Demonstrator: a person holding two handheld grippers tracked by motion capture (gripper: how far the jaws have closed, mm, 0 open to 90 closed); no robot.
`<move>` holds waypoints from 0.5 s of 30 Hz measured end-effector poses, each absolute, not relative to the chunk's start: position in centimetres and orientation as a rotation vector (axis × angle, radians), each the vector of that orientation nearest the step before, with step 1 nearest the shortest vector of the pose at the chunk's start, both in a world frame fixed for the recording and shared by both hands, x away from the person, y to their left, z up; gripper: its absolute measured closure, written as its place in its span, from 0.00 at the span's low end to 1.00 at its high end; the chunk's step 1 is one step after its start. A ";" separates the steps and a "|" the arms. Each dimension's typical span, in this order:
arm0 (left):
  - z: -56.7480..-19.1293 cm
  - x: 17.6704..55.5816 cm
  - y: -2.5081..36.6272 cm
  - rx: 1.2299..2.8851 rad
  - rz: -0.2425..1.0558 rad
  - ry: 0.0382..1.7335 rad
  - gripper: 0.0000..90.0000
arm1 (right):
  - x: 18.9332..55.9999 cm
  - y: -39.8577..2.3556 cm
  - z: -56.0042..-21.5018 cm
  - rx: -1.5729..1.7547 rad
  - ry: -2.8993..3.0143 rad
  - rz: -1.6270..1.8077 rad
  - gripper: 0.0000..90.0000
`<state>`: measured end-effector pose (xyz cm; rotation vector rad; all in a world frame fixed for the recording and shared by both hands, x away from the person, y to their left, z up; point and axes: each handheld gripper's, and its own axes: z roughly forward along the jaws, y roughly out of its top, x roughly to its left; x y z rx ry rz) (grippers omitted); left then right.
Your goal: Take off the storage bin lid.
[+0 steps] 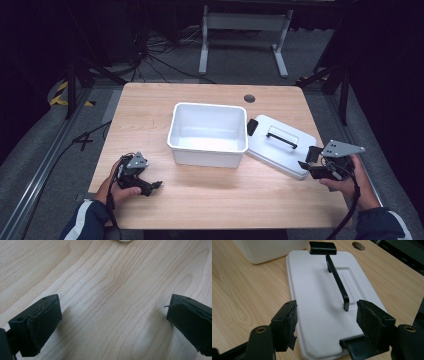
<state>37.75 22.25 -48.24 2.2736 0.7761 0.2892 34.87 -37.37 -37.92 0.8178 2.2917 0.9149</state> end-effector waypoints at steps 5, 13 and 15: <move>-48.2 37.7 22.3 2.274 0.289 0.776 0.00 | 33.9 -37.8 -38.7 0.832 2.294 0.917 0.36; -48.2 37.7 22.3 2.273 0.289 0.777 0.00 | 33.0 -38.2 -40.5 0.881 2.279 0.911 0.31; -48.2 37.7 22.3 2.274 0.289 0.776 0.00 | 32.9 -38.4 -41.3 0.901 2.281 0.893 0.29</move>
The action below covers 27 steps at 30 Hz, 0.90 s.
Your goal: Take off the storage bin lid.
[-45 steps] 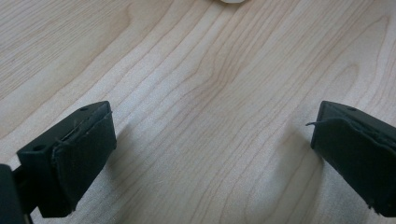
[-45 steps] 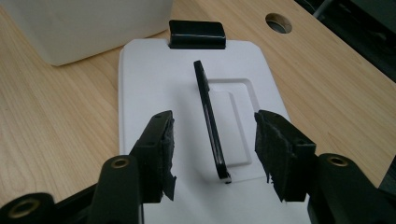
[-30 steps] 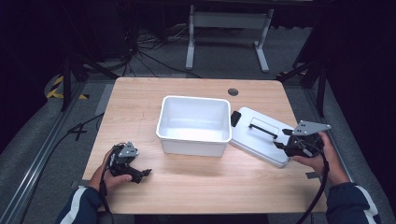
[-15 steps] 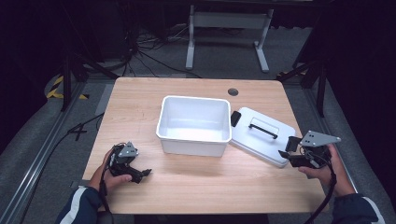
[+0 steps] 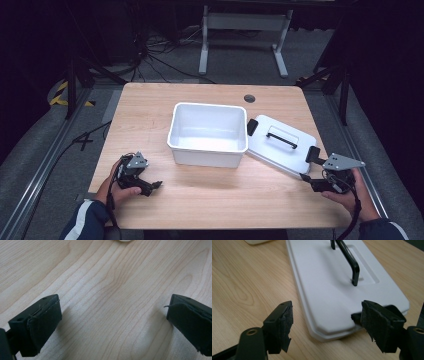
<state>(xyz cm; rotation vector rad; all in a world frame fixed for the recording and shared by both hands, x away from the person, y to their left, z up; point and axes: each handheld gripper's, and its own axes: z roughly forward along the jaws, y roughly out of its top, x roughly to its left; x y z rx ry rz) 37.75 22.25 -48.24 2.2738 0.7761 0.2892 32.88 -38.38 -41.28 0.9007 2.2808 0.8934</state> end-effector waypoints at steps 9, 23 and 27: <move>-48.2 37.7 22.3 2.274 0.289 0.776 0.00 | 32.0 -39.0 -44.1 0.977 2.259 0.893 0.26; -48.2 37.8 22.2 2.273 0.287 0.778 0.00 | 31.6 -40.1 -46.5 1.098 2.251 0.935 0.24; -48.2 37.9 22.3 2.278 0.295 0.768 0.00 | 31.6 -40.5 -46.7 1.143 2.254 0.975 0.24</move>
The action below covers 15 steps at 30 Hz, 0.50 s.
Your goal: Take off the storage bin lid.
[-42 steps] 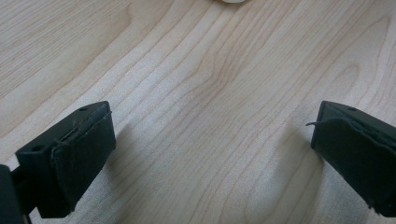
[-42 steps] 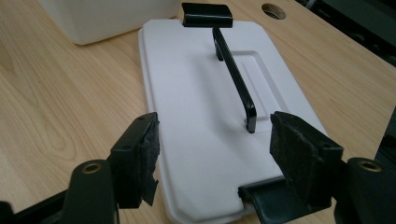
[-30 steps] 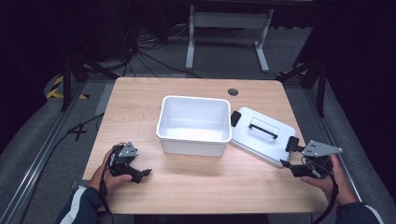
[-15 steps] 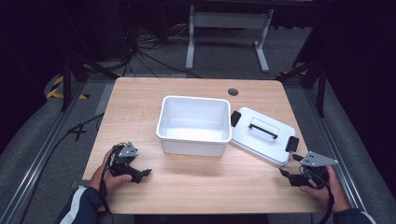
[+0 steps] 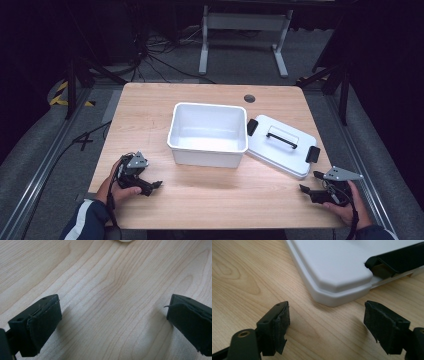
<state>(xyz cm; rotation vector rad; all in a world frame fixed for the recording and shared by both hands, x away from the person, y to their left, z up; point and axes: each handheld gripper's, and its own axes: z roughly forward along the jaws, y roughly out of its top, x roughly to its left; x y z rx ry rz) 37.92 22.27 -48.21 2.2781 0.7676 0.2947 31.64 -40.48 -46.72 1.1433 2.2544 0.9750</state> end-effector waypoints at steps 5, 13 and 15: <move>-48.2 37.9 22.3 2.282 0.288 0.766 0.00 | 31.8 -40.6 -46.7 1.160 2.275 0.989 0.23; -48.2 37.9 22.2 2.276 0.289 0.780 0.00 | 31.9 -40.6 -46.8 1.154 2.277 0.991 0.22; -48.2 37.9 22.2 2.276 0.288 0.779 0.00 | 31.9 -40.6 -46.8 1.154 2.277 0.991 0.22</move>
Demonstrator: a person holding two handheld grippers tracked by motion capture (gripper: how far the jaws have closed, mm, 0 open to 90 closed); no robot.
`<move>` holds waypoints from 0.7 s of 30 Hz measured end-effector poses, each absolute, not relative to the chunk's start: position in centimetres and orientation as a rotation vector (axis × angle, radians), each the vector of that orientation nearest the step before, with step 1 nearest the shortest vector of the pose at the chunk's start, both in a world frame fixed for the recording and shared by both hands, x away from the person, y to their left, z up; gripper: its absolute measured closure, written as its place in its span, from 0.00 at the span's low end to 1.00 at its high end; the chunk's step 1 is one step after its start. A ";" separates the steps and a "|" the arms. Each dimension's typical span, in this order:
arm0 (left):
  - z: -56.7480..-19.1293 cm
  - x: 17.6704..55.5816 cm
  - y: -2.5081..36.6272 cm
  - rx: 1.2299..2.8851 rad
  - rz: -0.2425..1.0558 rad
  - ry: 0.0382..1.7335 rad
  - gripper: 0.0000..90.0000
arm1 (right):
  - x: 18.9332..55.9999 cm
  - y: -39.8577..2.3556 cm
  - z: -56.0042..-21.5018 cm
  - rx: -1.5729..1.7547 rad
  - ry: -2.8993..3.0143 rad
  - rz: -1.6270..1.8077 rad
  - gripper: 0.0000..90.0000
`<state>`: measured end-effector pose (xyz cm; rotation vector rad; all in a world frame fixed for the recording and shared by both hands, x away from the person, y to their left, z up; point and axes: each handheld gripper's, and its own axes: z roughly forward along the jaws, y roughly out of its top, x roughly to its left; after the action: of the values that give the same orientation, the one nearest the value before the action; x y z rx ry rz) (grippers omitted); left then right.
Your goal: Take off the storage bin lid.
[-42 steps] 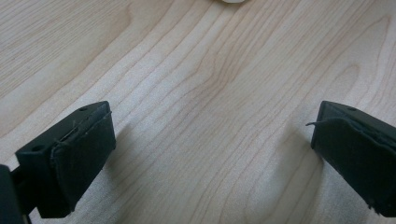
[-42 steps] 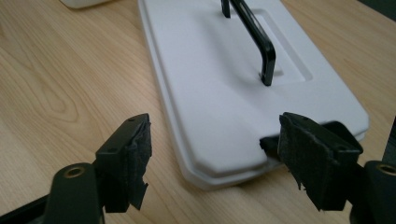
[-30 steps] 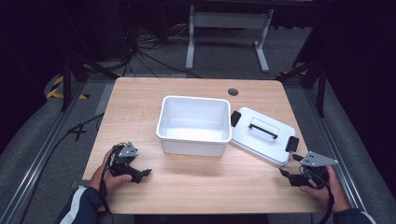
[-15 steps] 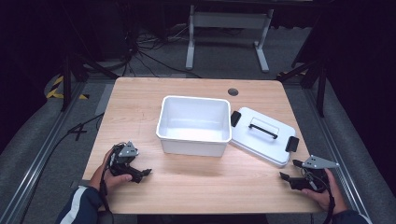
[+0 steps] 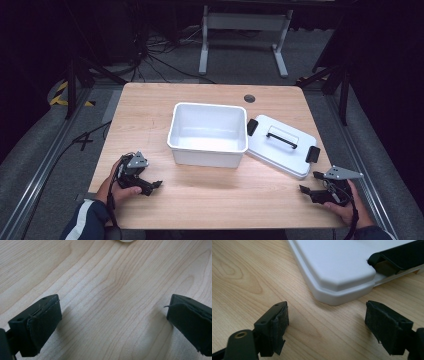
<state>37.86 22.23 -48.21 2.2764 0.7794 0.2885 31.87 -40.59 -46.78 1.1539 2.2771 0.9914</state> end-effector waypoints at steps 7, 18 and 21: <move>-48.2 37.9 22.2 2.277 0.290 0.778 0.00 | 31.8 -40.6 -46.8 1.160 2.272 0.989 0.22; -48.2 37.9 22.2 2.283 0.290 0.776 0.00 | 31.8 -40.6 -46.8 1.160 2.275 0.986 0.22; -48.2 37.9 22.2 2.283 0.290 0.776 0.00 | 31.8 -40.6 -46.8 1.160 2.275 0.987 0.22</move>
<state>37.92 22.24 -48.16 2.2833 0.7760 0.2903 31.78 -40.58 -46.75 1.1601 2.2749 0.9866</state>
